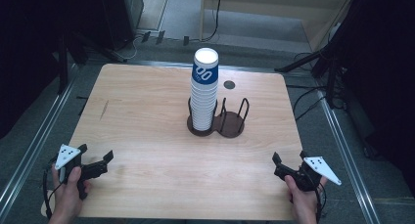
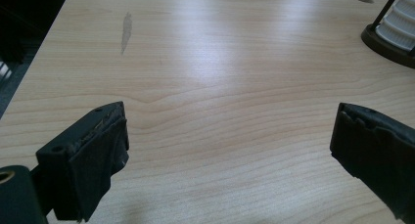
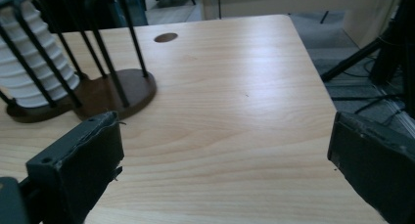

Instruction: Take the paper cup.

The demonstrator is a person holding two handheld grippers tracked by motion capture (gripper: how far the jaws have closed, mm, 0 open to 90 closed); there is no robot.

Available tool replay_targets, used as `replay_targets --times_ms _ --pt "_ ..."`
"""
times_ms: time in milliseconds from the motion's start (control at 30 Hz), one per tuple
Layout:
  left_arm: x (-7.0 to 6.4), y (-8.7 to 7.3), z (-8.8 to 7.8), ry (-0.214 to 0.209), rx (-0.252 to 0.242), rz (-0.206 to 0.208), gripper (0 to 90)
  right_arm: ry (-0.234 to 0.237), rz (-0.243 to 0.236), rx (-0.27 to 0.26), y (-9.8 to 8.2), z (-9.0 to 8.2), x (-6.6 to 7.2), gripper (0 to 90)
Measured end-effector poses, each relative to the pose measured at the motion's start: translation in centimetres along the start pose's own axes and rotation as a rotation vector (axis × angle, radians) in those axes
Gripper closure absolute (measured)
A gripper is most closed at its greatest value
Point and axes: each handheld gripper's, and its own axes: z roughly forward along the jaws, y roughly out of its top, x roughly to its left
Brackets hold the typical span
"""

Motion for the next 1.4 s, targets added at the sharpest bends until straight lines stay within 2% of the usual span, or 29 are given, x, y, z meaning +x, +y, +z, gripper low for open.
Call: replay_targets --times_ms 67,167,333,467,767,1067,1400 --pt "-0.1 0.0 0.0 0.003 -0.002 0.003 1.8 0.026 0.003 -0.008 0.7 -0.1 0.6 0.0" --pt "-0.1 0.0 0.1 0.002 -0.002 0.003 1.8 0.04 0.002 -0.013 1.3 -0.1 1.1 0.0" --pt "-0.1 -0.1 0.2 -0.024 -0.003 0.006 1.8 0.062 -0.026 -0.007 2.8 -0.1 2.5 0.0" --pt "-0.2 -0.1 0.2 -0.013 -0.008 0.02 1.8 0.083 -0.049 -0.015 3.7 -0.1 3.4 0.0" --pt "-0.2 0.0 0.3 -0.008 -0.006 0.013 1.8 0.097 -0.072 -0.017 5.1 0.4 4.9 0.0" --pt "-0.2 0.0 0.3 -0.016 -0.026 0.02 1.9 0.125 -0.106 -0.02 6.6 1.5 7.2 0.1" --pt "-0.2 0.0 0.3 -0.017 -0.027 0.017 1.9 0.142 -0.122 -0.031 8.0 1.9 8.3 0.1"
